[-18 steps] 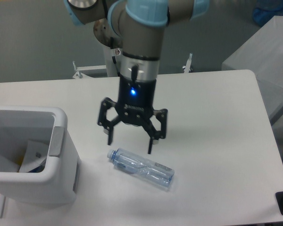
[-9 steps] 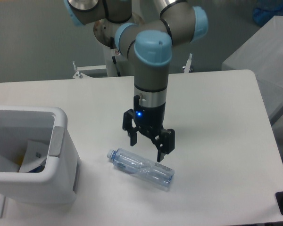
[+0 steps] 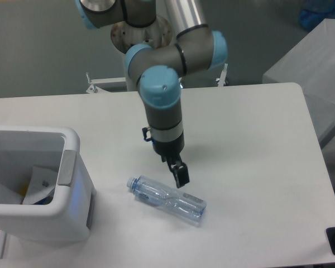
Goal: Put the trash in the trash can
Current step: 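Move the open gripper over the clear plastic bottle and lower, then close the gripper around the bottle's middle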
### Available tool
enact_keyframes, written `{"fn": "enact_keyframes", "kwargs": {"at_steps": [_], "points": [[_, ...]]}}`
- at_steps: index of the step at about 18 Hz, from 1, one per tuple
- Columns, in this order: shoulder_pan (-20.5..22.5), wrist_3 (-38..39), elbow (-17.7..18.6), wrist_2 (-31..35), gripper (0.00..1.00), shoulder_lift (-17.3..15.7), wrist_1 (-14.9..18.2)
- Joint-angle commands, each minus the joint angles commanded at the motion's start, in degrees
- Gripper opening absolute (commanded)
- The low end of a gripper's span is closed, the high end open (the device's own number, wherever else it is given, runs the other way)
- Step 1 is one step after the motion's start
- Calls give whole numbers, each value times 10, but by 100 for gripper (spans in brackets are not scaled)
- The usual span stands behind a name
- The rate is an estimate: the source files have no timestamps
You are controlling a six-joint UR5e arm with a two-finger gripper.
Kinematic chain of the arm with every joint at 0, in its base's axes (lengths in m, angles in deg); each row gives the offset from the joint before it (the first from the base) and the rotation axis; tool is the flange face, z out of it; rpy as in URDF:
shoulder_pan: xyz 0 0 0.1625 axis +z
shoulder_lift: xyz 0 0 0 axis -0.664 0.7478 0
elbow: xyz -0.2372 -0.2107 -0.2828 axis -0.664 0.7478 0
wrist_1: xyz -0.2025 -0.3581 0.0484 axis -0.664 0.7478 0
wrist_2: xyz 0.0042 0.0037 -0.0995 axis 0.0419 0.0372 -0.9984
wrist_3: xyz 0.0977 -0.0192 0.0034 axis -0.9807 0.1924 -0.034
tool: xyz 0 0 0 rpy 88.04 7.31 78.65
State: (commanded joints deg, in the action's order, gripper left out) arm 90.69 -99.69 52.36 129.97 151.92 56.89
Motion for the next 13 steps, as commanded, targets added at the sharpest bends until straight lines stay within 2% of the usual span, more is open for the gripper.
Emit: {"fn": "enact_keyframes", "kwargs": {"at_steps": [3,5,13], "points": [[-23,-10,-5,-1,100,22,-4],[-36,-8,-1,-2,100,26,-4],[-50,-8,1,0,100,64,-5]]}}
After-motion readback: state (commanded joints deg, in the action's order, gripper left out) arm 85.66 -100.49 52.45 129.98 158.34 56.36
